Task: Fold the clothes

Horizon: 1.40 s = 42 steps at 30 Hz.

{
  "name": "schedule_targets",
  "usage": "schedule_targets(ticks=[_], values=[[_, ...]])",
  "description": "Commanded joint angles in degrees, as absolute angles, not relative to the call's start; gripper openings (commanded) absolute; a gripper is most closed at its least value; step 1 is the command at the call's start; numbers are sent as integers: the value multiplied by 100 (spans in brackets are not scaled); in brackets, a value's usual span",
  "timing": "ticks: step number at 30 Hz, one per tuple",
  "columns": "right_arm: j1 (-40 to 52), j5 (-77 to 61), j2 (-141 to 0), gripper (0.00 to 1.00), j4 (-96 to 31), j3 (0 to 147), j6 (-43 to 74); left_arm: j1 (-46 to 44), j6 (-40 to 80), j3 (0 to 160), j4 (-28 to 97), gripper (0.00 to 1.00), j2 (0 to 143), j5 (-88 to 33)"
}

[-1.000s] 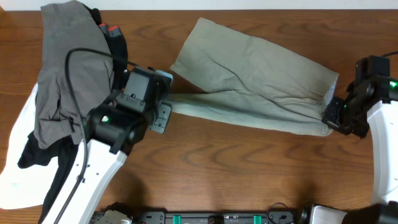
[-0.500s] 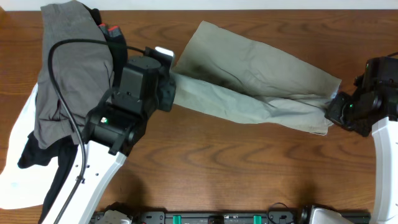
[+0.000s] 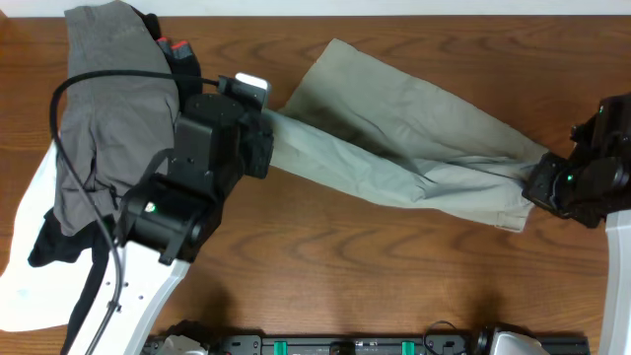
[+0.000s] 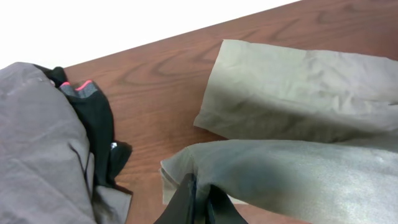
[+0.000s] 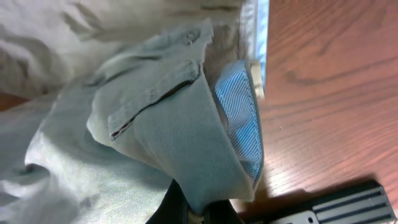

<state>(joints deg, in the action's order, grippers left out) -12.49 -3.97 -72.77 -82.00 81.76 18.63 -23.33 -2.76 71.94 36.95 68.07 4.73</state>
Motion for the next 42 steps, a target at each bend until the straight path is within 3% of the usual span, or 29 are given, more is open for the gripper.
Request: schedule_targets(ticks=[1, 10, 21, 35, 36, 37, 38, 39, 41, 42], values=[[-1332, -305, -7404, 1, -8066, 7955, 1844, -2294, -228, 7303, 3599, 6, 7277, 561], [-1511, -272, -7741, 1, -7203, 7043, 1927, -2294, -292, 7303, 2432, 6, 8617, 561], [-2132, -261, -8291, 1, -4536, 5513, 2231, -2296, -261, 7303, -71, 6, 10051, 290], [-2137, -231, -8838, 1, -2646, 5382, 2274, -2349, -198, 7303, -2233, 8, 11061, 196], [-2137, -185, -8855, 1, -2534, 5382, 2322, -2349, -200, 7303, -2349, 24, 11096, 196], [-2137, -115, -8873, 5, -2453, 5382, 2414, -2349, -200, 7303, -2445, 54, 11124, 196], [-2137, -38, -8890, 13, -2349, 5382, 2504, -2349, -200, 7303, -2502, 82, 11139, 198], [-2137, 3, -8906, 29, -2246, 5382, 2534, -2349, -202, 7303, -2515, 98, 11146, 202], [-2137, 5, -8919, 71, -2008, 5382, 2530, -2340, -202, 7303, -2517, 98, 11144, 222], [-2137, -1, -8917, 74, -1929, 5384, 2530, -2327, -202, 7303, -2512, 98, 11144, 220]])
